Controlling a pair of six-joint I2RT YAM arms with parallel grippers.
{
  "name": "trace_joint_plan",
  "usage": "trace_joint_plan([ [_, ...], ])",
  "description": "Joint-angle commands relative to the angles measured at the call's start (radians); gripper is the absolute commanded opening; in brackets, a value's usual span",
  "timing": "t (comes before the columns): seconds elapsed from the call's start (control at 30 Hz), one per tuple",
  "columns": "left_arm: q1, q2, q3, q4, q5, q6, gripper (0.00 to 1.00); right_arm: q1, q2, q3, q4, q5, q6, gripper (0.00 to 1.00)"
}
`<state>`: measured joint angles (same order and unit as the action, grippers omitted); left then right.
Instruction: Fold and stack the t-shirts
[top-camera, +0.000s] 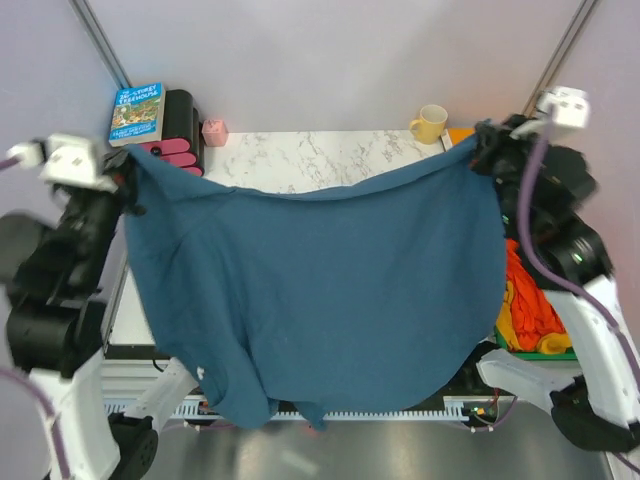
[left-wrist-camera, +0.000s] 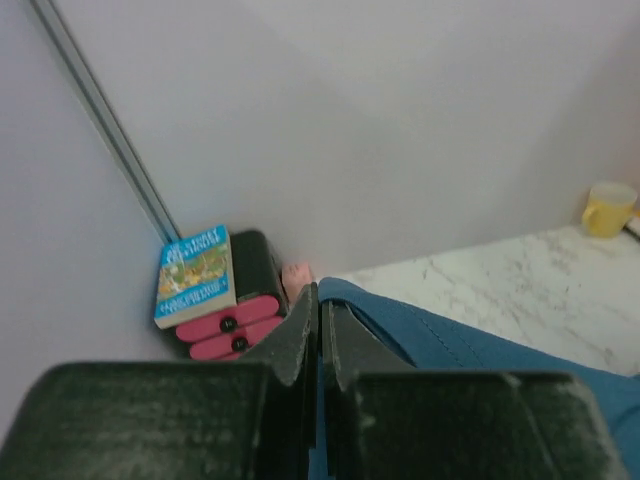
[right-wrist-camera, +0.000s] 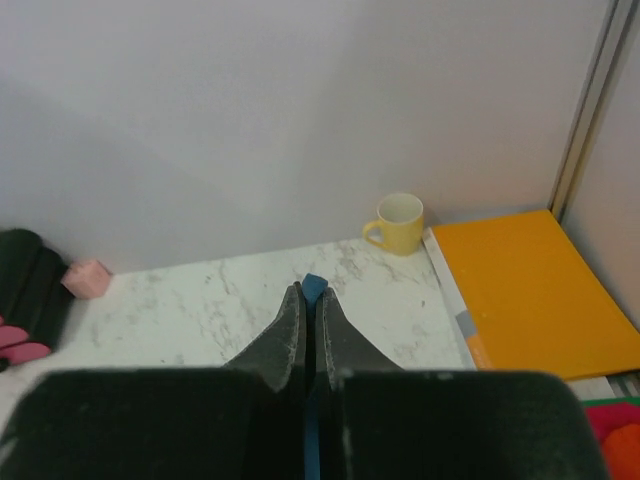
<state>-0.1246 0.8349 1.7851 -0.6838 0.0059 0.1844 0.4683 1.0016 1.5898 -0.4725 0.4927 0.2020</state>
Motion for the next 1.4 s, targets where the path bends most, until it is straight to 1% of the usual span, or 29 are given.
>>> trace_joint_plan([
  [0.0, 0.0, 0.107, -0.111, 0.22, -0.026, 0.055, 0.02, -0.003, 0.172, -0.018, 0.146, 0.086, -0.042, 0.0],
  [0.03, 0.0, 0.163, -0.14, 0.246, -0.024, 0.061, 0.02, -0.005, 0.245, 0.001, 0.176, 0.092, -0.055, 0.0],
  [0.1, 0.002, 0.225, -0.162, 0.299, -0.015, 0.067, 0.02, -0.023, 0.317, 0.025, 0.202, 0.081, -0.053, 0.0],
  [0.13, 0.008, 0.265, -0.182, 0.347, -0.014, 0.07, 0.02, -0.034, 0.386, 0.042, 0.236, 0.07, -0.052, 0.0],
  [0.2, 0.017, 0.38, -0.196, 0.388, 0.018, 0.064, 0.02, -0.071, 0.461, 0.064, 0.259, 0.037, -0.032, 0.0],
  [0.23, 0.022, 0.415, -0.213, 0.438, 0.025, 0.063, 0.02, -0.097, 0.53, 0.076, 0.288, 0.029, -0.026, 0.0],
  [0.27, 0.023, 0.491, -0.22, 0.461, 0.025, 0.064, 0.02, -0.111, 0.567, 0.081, 0.304, 0.02, -0.015, 0.0],
  [0.37, 0.028, 0.61, -0.225, 0.545, 0.025, 0.07, 0.02, -0.158, 0.704, 0.094, 0.36, 0.009, -0.009, 0.0],
  [0.4, 0.028, 0.683, -0.219, 0.559, 0.023, 0.072, 0.02, -0.168, 0.739, 0.102, 0.37, 0.012, -0.013, 0.0],
  [0.43, 0.028, 0.726, -0.204, 0.575, 0.022, 0.072, 0.02, -0.187, 0.808, 0.122, 0.38, 0.01, -0.015, 0.0],
  [0.47, 0.028, 0.765, -0.188, 0.593, 0.01, 0.072, 0.02, -0.195, 0.839, 0.133, 0.385, 0.01, -0.018, 0.0],
  [0.5, 0.028, 0.843, -0.17, 0.598, 0.005, 0.072, 0.02, -0.204, 0.87, 0.143, 0.385, 0.017, -0.018, 0.0],
  [0.53, 0.029, 0.877, -0.132, 0.605, 0.0, 0.07, 0.02, -0.212, 0.925, 0.166, 0.387, 0.017, -0.018, 0.0],
  [0.57, 0.029, 0.91, -0.11, 0.609, -0.003, 0.073, 0.02, -0.227, 0.946, 0.174, 0.387, 0.015, -0.013, 0.0],
  [0.6, 0.029, 0.978, -0.087, 0.613, -0.003, 0.075, 0.02, -0.232, 0.968, 0.182, 0.39, 0.017, -0.01, 0.0],
  [0.67, 0.029, 1.038, -0.02, 0.619, -0.038, 0.081, 0.02, -0.241, 1.02, 0.203, 0.4, 0.018, -0.013, 0.0],
  [0.73, 0.029, 1.114, 0.049, 0.619, -0.049, 0.086, 0.02, -0.247, 1.069, 0.232, 0.402, 0.026, -0.019, 0.0],
  [0.87, 0.029, 1.22, 0.163, 0.609, -0.063, 0.092, 0.02, -0.258, 1.135, 0.288, 0.4, 0.021, -0.024, 0.0],
  [0.93, 0.029, 1.283, 0.247, 0.586, -0.067, 0.095, 0.02, -0.266, 1.172, 0.327, 0.399, 0.018, -0.029, 0.0],
  [1.0, 0.029, 1.322, 0.33, 0.578, -0.081, 0.102, 0.02, -0.266, 1.198, 0.36, 0.399, 0.015, -0.033, 0.0],
  [1.07, 0.029, 1.38, 0.39, 0.56, -0.093, 0.109, 0.02, -0.27, 1.244, 0.423, 0.39, 0.007, -0.033, 0.0],
  [1.1, 0.029, 1.397, 0.46, 0.552, -0.099, 0.115, 0.02, -0.273, 1.262, 0.452, 0.384, 0.003, -0.035, 0.0],
  [1.13, 0.029, 1.417, 0.496, 0.529, -0.106, 0.116, 0.02, -0.278, 1.299, 0.51, 0.374, 0.001, -0.036, 0.0],
  [1.2, 0.029, 1.457, 0.566, 0.515, -0.121, 0.125, 0.02, -0.28, 1.338, 0.567, 0.365, -0.011, -0.038, 0.0],
  [1.23, 0.029, 1.458, 0.576, 0.517, -0.124, 0.127, 0.02, -0.28, 1.368, 0.614, 0.364, -0.014, -0.036, 0.0],
  [1.37, 0.029, 1.465, 0.576, 0.523, -0.147, 0.135, 0.02, -0.28, 1.434, 0.694, 0.368, -0.029, -0.029, 0.0],
])
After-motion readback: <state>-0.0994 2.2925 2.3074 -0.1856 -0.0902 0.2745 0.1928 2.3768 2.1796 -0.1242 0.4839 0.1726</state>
